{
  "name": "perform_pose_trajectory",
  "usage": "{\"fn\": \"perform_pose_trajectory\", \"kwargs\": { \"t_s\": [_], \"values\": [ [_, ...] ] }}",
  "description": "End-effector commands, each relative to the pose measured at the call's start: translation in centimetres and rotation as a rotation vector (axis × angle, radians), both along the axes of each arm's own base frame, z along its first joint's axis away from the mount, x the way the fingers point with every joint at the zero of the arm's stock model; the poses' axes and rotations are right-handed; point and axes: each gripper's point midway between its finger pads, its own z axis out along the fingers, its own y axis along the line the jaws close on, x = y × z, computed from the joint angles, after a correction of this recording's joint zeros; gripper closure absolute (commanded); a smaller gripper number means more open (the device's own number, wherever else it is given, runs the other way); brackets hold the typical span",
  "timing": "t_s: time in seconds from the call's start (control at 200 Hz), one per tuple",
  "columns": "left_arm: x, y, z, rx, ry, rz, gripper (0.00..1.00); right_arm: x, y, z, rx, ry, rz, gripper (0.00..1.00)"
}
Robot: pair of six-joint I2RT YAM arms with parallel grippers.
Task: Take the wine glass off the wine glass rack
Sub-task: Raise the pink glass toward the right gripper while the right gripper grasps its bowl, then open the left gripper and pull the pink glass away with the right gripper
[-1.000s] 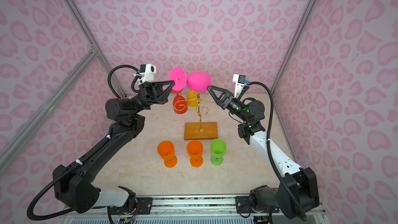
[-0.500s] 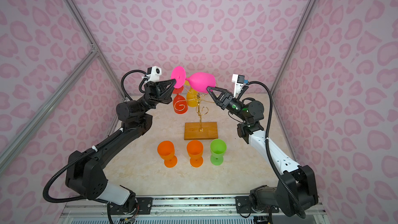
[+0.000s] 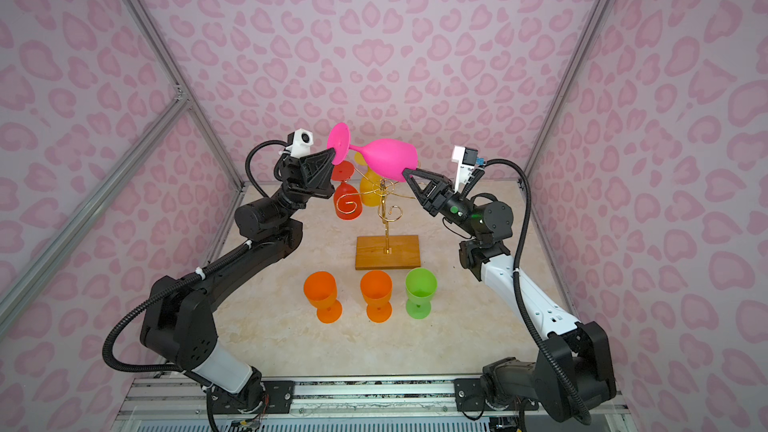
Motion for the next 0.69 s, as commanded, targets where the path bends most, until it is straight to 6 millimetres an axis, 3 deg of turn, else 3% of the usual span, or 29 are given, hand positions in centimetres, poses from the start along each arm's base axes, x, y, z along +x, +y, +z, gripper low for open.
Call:
{"fn": "perform_pose_trajectory", "kwargs": {
  "t_s": [0.0, 0.41, 0.69],
  "values": [
    [-0.2, -0.4, -0.5, 0.006, 0.018, -0.044, 0.92, -2.1, 0.2, 0.8, 0.001, -0.090, 0.057, 0.80],
    [0.7, -0.8, -1.1, 0.001, 0.051, -0.048, 0.83, -3.1, -0.1, 1.2, 0.019, -0.132, 0.056, 1.00],
    [0.8, -0.8, -1.4, 0.005, 0.049, -0.040, 0.70, -3.0, -0.7, 2.1, 0.022, -0.136, 0.018, 1.00]
  ]
}}
